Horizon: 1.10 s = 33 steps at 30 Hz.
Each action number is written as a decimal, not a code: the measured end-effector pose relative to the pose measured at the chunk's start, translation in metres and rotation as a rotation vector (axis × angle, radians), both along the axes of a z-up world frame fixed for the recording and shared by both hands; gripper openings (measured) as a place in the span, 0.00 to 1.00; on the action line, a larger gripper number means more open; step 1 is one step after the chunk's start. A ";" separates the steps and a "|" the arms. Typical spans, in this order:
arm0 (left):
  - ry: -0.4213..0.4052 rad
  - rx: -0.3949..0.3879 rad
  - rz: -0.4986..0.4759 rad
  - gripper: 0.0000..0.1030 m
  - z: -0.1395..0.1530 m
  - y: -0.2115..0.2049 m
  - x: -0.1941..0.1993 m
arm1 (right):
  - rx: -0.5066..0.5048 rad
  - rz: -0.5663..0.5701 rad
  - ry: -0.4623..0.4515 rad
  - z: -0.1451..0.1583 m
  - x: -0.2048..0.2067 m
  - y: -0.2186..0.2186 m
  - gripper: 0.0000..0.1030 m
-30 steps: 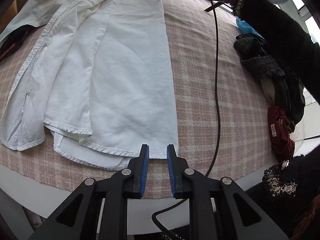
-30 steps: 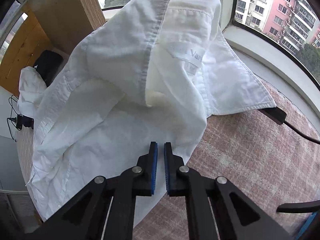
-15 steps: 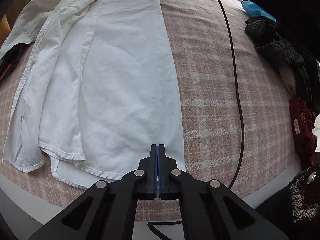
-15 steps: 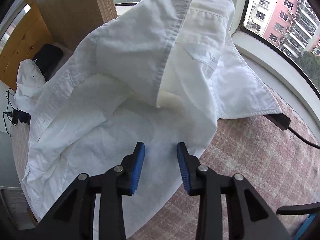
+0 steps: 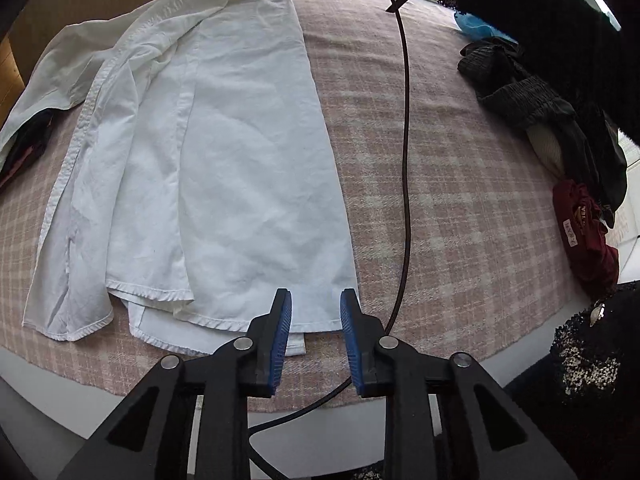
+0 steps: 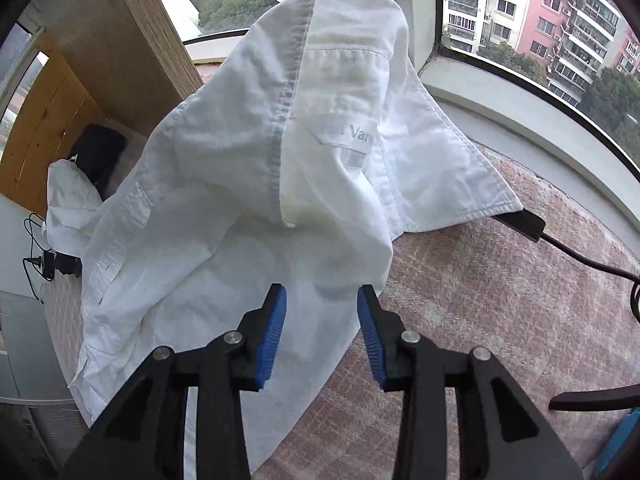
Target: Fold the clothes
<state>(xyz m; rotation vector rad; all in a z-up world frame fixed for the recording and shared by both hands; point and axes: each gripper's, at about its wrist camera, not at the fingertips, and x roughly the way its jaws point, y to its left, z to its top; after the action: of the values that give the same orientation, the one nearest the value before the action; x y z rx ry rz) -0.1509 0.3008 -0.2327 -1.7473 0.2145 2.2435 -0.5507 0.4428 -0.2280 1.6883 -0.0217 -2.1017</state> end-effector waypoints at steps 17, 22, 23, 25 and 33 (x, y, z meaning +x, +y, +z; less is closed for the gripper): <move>-0.024 0.055 0.111 0.00 -0.013 -0.025 -0.032 | -0.008 -0.068 -0.028 0.008 -0.013 0.034 0.60; -0.016 0.113 0.167 0.00 -0.001 -0.047 -0.041 | -0.029 -0.060 0.009 0.003 -0.010 0.036 0.61; -0.013 0.121 0.175 0.00 0.002 -0.051 -0.043 | -0.039 -0.051 0.016 0.003 -0.009 0.035 0.44; -0.005 0.130 0.186 0.00 0.008 -0.056 -0.046 | -0.029 -0.036 0.035 0.003 -0.007 0.032 0.11; 0.134 0.146 0.274 0.00 0.073 -0.113 -0.039 | -0.298 -0.178 0.036 0.065 -0.016 0.076 0.02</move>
<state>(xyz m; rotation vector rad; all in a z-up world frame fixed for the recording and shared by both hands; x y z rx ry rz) -0.1903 0.1874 -0.1601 -1.6362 -0.1687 2.4983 -0.5667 0.5191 -0.1630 1.5166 -0.4669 -2.1282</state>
